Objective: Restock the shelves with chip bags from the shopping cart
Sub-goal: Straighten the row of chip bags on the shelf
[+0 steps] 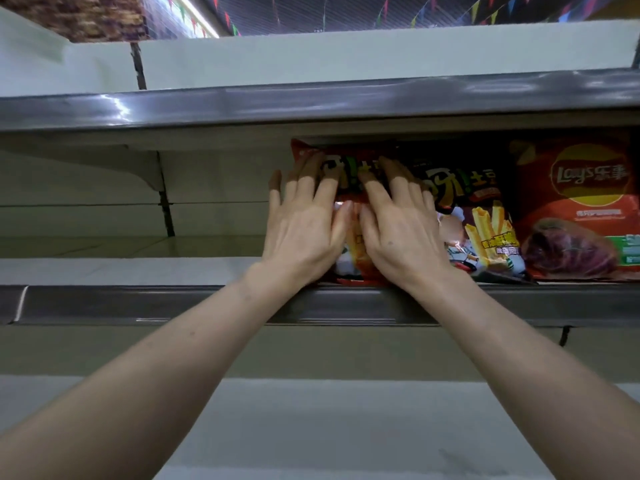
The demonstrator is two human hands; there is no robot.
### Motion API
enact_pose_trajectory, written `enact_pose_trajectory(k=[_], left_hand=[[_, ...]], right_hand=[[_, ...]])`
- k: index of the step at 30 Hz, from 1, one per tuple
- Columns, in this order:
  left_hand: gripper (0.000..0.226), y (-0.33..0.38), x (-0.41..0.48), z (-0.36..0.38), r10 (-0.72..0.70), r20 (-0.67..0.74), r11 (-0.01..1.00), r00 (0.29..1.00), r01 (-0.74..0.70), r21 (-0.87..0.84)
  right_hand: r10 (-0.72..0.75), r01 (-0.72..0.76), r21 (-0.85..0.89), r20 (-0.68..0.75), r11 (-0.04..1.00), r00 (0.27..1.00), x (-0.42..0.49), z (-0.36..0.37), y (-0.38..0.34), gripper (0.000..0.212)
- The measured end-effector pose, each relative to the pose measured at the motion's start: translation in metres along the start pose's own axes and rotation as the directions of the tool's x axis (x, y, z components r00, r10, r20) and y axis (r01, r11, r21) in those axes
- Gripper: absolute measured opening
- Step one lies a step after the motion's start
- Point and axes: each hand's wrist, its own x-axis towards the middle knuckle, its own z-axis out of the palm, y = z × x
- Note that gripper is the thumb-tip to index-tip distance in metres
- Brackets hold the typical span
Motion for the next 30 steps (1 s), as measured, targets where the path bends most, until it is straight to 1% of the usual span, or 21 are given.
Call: enact_pose_trajectory(k=[3,5,7,9,13,16,18,20,22,26,28,30], left_hand=[[0.042,-0.015,-0.007,-0.004,-0.018,-0.133,0.998,0.991,0.027,0.062],[0.038,-0.028,-0.013,-0.009,-0.022,-0.178,0.993,0.984,0.043,0.114],[0.036,-0.042,-0.020,-0.015,-0.051,-0.203,0.981,0.978,0.087,0.172],[0.037,-0.053,-0.029,-0.024,-0.116,-0.210,0.954,0.971,0.168,0.250],[0.039,-0.064,-0.056,-0.047,-0.266,-0.204,0.865,0.942,0.326,0.382],[0.039,-0.064,-0.087,-0.073,-0.380,-0.227,0.768,0.897,0.443,0.462],[0.033,-0.060,-0.113,-0.096,-0.427,-0.242,0.698,0.871,0.488,0.525],[0.028,-0.054,-0.144,-0.122,-0.461,-0.241,0.619,0.854,0.505,0.602],[0.027,-0.045,-0.173,-0.151,-0.498,-0.249,0.538,0.831,0.521,0.663],[0.026,-0.021,-0.229,-0.208,-0.571,-0.306,0.360,0.761,0.568,0.740],[0.025,-0.005,-0.258,-0.236,-0.596,-0.340,0.269,0.728,0.580,0.769],[0.023,0.016,-0.288,-0.264,-0.629,-0.371,0.172,0.683,0.588,0.791]], right_hand=[[-0.096,0.099,0.108,-0.033,0.989,0.995,-0.001,-0.001,-0.014,0.041],[-0.172,0.180,0.182,-0.061,0.967,0.983,-0.001,0.004,-0.026,0.040],[-0.250,0.259,0.269,-0.068,0.928,0.966,0.000,0.011,-0.041,0.039],[-0.316,0.322,0.366,-0.077,0.873,0.946,-0.001,0.018,-0.055,0.036],[-0.404,0.403,0.499,-0.112,0.767,0.908,-0.009,0.027,-0.079,0.033],[-0.469,0.461,0.594,-0.154,0.659,0.870,-0.022,0.028,-0.101,0.033],[-0.501,0.483,0.663,-0.183,0.573,0.846,-0.035,0.023,-0.119,0.029],[-0.535,0.496,0.711,-0.197,0.499,0.821,-0.054,0.014,-0.139,0.030],[-0.566,0.504,0.752,-0.215,0.424,0.796,-0.075,-0.001,-0.162,0.032],[-0.596,0.545,0.810,-0.331,0.219,0.732,-0.115,-0.044,-0.215,0.039],[-0.604,0.550,0.827,-0.381,0.115,0.700,-0.135,-0.068,-0.238,0.038],[-0.625,0.539,0.842,-0.407,0.026,0.666,-0.159,-0.093,-0.256,0.033]])
